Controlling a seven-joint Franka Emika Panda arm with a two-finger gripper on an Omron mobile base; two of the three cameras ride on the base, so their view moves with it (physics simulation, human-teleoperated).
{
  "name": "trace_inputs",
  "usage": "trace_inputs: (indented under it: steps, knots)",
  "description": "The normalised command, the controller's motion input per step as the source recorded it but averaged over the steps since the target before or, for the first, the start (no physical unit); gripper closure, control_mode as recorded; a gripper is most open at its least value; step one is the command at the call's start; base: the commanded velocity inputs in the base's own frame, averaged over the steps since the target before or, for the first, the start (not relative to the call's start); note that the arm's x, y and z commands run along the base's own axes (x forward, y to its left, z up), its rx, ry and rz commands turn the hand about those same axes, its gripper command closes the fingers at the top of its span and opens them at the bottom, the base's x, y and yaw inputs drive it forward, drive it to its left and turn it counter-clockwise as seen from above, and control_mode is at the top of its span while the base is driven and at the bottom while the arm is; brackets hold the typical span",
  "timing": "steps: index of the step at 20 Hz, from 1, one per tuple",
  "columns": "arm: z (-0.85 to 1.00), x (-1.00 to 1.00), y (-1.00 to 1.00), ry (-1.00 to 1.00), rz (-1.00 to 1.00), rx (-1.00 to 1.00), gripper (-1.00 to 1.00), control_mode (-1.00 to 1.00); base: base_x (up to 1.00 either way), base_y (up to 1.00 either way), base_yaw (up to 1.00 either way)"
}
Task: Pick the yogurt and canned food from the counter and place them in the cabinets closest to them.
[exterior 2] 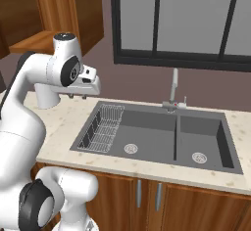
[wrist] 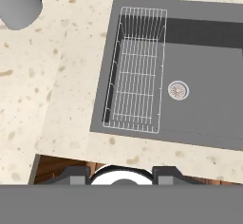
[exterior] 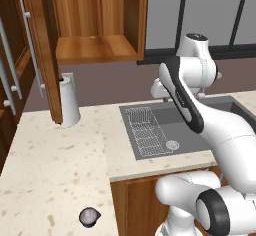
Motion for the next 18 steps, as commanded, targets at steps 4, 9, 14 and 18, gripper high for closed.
trace_inputs:
  steps: [4,9,14,18]
  knots:
    - [0.00,-0.01,0.00,0.00,0.00,0.00,-1.00,-1.00,0.00,0.00,0.00]
    - [0.00,0.00,0.00,0.00,0.00,0.00,-1.00,-1.00,0.00,0.00,0.00]
    - [0.00,0.00,0.00,0.00,0.00,0.00,-1.00,-1.00,0.00,0.00,0.00]
    - [0.00,0.00,0.00,0.00,0.00,0.00,-1.00,-1.00,0.00,0.00,0.00]
